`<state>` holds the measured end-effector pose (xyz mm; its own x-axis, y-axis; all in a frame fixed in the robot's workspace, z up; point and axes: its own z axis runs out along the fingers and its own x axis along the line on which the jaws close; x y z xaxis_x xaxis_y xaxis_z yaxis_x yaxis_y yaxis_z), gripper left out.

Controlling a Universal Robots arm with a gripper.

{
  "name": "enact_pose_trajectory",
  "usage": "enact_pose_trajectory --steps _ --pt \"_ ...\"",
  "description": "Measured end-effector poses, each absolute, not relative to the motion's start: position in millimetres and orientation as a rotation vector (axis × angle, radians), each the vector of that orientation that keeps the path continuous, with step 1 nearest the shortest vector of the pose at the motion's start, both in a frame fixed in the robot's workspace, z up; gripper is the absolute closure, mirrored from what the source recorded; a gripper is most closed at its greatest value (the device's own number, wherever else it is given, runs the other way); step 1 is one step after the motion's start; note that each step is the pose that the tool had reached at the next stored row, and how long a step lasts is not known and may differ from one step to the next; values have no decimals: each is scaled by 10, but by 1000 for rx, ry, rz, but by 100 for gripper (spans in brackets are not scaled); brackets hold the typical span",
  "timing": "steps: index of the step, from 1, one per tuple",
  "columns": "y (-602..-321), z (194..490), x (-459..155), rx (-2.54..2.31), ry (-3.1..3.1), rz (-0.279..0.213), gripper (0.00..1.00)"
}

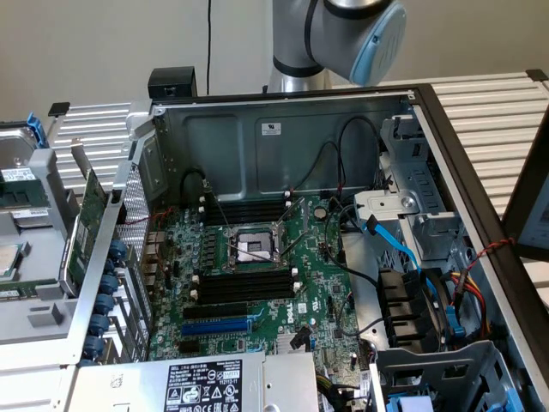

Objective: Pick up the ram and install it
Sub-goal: 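Pick up the ram and move it above insertion slot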

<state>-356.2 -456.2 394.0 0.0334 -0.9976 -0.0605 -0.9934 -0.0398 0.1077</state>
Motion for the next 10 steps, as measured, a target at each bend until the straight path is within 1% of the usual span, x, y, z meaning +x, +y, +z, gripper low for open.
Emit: enact_pose_trajectory --steps 10 --pt "-4562 3980 -3143 2225 -2142 -201 87"
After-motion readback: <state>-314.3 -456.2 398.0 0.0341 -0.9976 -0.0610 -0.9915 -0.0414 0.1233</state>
